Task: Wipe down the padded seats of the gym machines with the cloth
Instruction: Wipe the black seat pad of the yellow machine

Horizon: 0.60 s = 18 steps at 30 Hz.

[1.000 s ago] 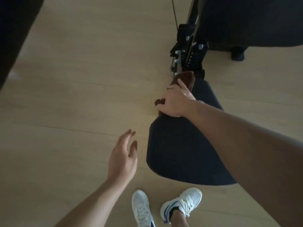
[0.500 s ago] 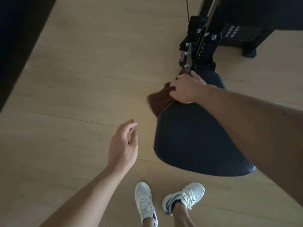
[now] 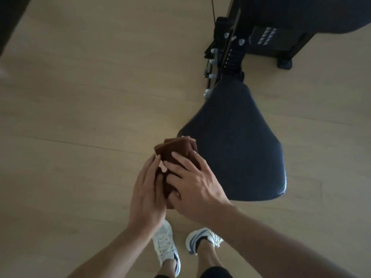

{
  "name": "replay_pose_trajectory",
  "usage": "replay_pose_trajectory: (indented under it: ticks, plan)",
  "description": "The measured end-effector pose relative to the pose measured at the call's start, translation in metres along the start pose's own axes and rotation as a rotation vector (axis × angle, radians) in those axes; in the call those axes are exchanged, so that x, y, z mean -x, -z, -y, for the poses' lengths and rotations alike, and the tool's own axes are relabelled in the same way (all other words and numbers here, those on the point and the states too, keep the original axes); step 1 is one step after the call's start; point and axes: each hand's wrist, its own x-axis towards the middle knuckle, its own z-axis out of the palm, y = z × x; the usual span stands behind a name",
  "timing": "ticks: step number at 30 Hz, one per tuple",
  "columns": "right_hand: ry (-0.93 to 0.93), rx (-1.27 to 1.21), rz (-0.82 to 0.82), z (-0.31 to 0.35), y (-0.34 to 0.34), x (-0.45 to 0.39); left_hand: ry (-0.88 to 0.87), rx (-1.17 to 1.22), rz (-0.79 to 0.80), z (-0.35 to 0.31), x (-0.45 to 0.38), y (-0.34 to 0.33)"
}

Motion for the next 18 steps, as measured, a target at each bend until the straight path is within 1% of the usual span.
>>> replay_pose_trajectory:
  ticks: [2, 3, 5, 8, 10, 12, 13, 15, 17, 18]
  plan:
    - [-0.027, 0.021, -0.139, -0.007, -0.008, 0.034, -0.053, -0.052, -0.012, -0.001, 0.027, -0.011]
    - [-0.049, 0.034, -0.178, -0.012, -0.010, 0.049, -0.072, -0.071, -0.006, -0.004, 0.037, -0.016]
    - [-0.103, 0.061, -0.196, -0.021, -0.009, 0.074, -0.136, -0.127, 0.031, -0.010, 0.053, -0.027]
    - [-0.226, 0.097, -0.181, -0.034, -0.005, 0.106, -0.284, -0.244, 0.083, -0.024, 0.060, -0.043]
    - [-0.361, 0.098, -0.198, -0.046, 0.003, 0.127, -0.428, -0.338, 0.150, -0.035, 0.064, -0.055]
    - [-0.562, 0.075, -0.221, -0.061, 0.011, 0.148, -0.600, -0.448, 0.260, -0.047, 0.071, -0.071]
    - [-0.673, 0.057, -0.222, -0.069, 0.014, 0.158, -0.649, -0.510, 0.323, -0.053, 0.073, -0.079]
    - [-0.829, -0.011, -0.235, -0.084, 0.018, 0.168, -0.655, -0.601, 0.405, -0.067, 0.073, -0.096]
    - [-0.898, -0.186, -0.284, -0.095, 0.020, 0.171, -0.619, -0.622, 0.426, -0.082, 0.068, -0.109]
    - [-0.897, -0.286, -0.288, -0.098, 0.019, 0.170, -0.607, -0.624, 0.430, -0.089, 0.064, -0.113]
